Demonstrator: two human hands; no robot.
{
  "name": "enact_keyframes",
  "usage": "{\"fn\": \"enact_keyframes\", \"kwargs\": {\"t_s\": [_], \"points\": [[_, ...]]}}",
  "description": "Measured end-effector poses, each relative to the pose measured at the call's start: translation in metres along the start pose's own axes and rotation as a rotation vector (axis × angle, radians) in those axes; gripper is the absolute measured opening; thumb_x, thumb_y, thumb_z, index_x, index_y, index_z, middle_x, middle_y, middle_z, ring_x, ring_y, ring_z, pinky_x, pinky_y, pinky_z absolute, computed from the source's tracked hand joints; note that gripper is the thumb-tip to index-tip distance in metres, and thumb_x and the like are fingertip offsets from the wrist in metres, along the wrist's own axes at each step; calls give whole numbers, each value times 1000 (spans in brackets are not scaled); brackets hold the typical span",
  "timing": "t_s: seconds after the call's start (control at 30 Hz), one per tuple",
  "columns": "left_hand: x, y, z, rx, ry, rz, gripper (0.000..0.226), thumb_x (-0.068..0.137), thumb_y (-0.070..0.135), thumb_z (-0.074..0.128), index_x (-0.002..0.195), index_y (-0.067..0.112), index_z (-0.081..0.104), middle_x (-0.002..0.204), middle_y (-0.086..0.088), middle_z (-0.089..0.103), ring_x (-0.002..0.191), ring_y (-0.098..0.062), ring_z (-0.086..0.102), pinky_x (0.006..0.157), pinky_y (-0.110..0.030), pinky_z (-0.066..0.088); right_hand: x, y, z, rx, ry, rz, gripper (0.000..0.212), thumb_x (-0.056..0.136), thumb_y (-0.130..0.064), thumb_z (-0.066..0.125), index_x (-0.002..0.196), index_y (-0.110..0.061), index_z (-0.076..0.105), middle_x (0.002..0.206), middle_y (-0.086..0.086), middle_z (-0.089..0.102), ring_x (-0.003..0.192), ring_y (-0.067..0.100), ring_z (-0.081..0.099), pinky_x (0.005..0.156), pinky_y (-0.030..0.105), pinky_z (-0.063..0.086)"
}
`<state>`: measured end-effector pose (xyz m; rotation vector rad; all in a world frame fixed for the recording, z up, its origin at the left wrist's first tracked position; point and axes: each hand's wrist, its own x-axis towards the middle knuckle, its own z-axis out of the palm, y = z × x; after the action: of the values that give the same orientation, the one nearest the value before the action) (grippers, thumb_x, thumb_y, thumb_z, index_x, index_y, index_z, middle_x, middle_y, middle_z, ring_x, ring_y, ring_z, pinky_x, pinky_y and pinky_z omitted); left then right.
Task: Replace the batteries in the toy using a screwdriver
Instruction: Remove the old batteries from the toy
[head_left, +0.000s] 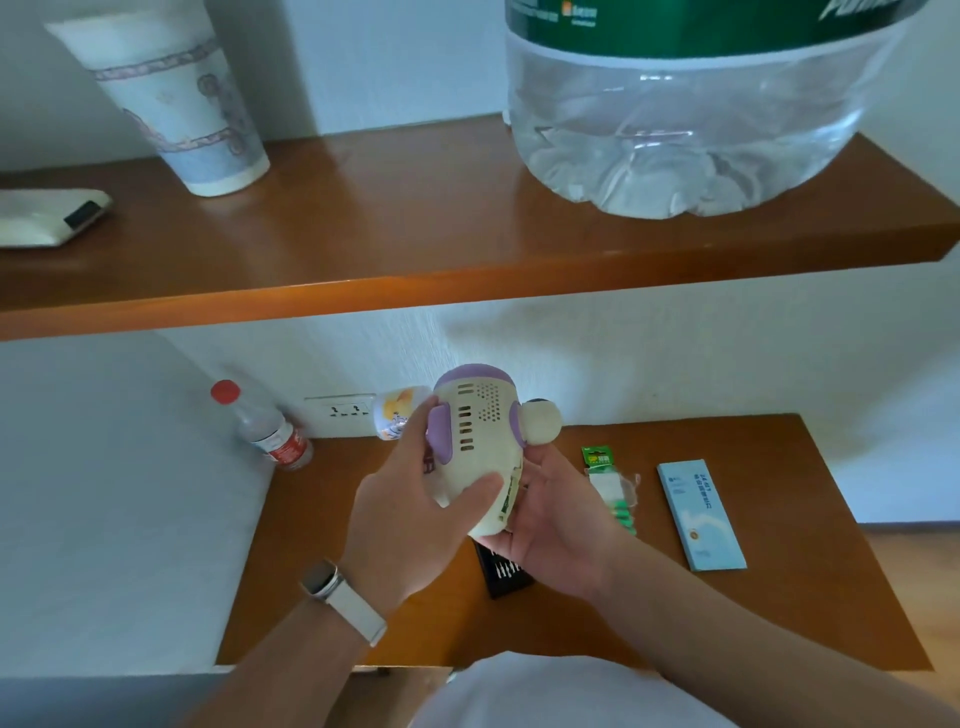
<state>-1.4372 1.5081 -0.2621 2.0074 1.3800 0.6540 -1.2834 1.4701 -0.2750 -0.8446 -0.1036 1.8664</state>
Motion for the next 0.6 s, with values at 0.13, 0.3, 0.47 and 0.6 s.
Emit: {"fn": "enact_keyframes", "kwargs": {"t_s": [0.13, 0.3, 0.47, 0.6], "points": [[0, 5, 1, 87, 42, 6, 85, 71, 75, 54, 145, 52, 20, 123, 21, 61, 98, -3, 63, 74, -29, 62, -1, -5, 0, 5, 16, 19, 48, 89, -47, 65, 124, -15, 67, 131, 12, 64, 124, 32, 59, 90, 42, 53], [2, 13, -5, 233, 73, 42, 86, 74, 73, 55, 147, 48, 19, 117, 25, 59, 92, -2, 61, 83, -41, 59, 1, -6, 0, 35, 57, 33, 41, 92, -41, 63, 120, -11, 69, 121, 13, 70, 112, 31, 67, 87, 44, 56], [5, 22, -5, 453, 126, 162, 83, 77, 73, 55, 147, 36, 29, 114, 16, 67, 97, -7, 63, 89, -30, 44, 5, -1, -1, 122, 94, 37, 29, 100, -28, 52, 117, -14, 70, 116, 10, 71, 101, 28, 69, 84, 43, 57], [8, 29, -3, 584, 143, 208, 81, 78, 73, 55, 144, 31, 33, 102, 11, 69, 90, -13, 66, 82, -35, 49, 10, 0, 1, 264, 115, 71, 27, 100, -31, 53, 113, -15, 71, 116, 7, 72, 96, 28, 72, 69, 39, 60]]}}
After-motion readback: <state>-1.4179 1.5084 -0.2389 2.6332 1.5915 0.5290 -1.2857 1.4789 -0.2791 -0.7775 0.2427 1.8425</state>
